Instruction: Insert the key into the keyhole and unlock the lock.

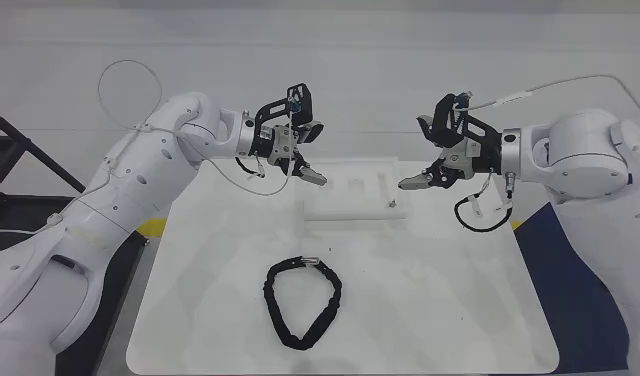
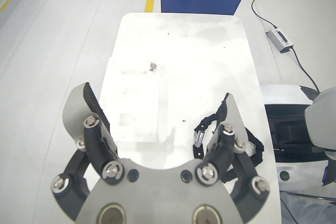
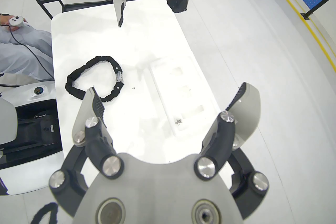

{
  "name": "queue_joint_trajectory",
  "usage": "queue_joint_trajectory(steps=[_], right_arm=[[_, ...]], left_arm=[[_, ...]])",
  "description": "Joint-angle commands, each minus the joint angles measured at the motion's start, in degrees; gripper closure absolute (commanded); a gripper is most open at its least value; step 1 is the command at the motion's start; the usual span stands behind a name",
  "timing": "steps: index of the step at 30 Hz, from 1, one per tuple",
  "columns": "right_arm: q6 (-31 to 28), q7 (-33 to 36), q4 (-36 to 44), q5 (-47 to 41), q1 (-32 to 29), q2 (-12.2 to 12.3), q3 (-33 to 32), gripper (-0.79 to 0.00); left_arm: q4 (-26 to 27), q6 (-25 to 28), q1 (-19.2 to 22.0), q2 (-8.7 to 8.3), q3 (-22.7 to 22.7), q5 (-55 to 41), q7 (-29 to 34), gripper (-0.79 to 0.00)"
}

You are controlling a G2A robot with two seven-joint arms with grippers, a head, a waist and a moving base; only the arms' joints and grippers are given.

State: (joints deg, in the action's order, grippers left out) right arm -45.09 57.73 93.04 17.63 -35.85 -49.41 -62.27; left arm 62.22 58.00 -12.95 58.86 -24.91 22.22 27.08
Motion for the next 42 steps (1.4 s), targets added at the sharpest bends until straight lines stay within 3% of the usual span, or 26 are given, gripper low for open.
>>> queue_joint_trajectory(steps=[1, 14, 32, 42], right_arm=[[0.0, 0.0, 0.0, 0.0, 0.0, 0.0, 0.0, -0.784], [0.0, 0.0, 0.0, 0.0, 0.0, 0.0, 0.0, -0.785], [4.0, -4.2, -6.7, 10.1, -7.0, -0.2, 5.5, -0.785], [11.5, -6.4, -10.3, 14.3, -9.1, -1.3, 9.4, -0.785]], left_arm=[[0.0, 0.0, 0.0, 0.0, 0.0, 0.0, 0.0, -0.784], [0.0, 0.0, 0.0, 0.0, 0.0, 0.0, 0.0, -0.785], [0.0, 0.0, 0.0, 0.0, 0.0, 0.0, 0.0, -0.785], [0.0, 0.0, 0.0, 0.0, 0.0, 0.0, 0.0, -0.785]])
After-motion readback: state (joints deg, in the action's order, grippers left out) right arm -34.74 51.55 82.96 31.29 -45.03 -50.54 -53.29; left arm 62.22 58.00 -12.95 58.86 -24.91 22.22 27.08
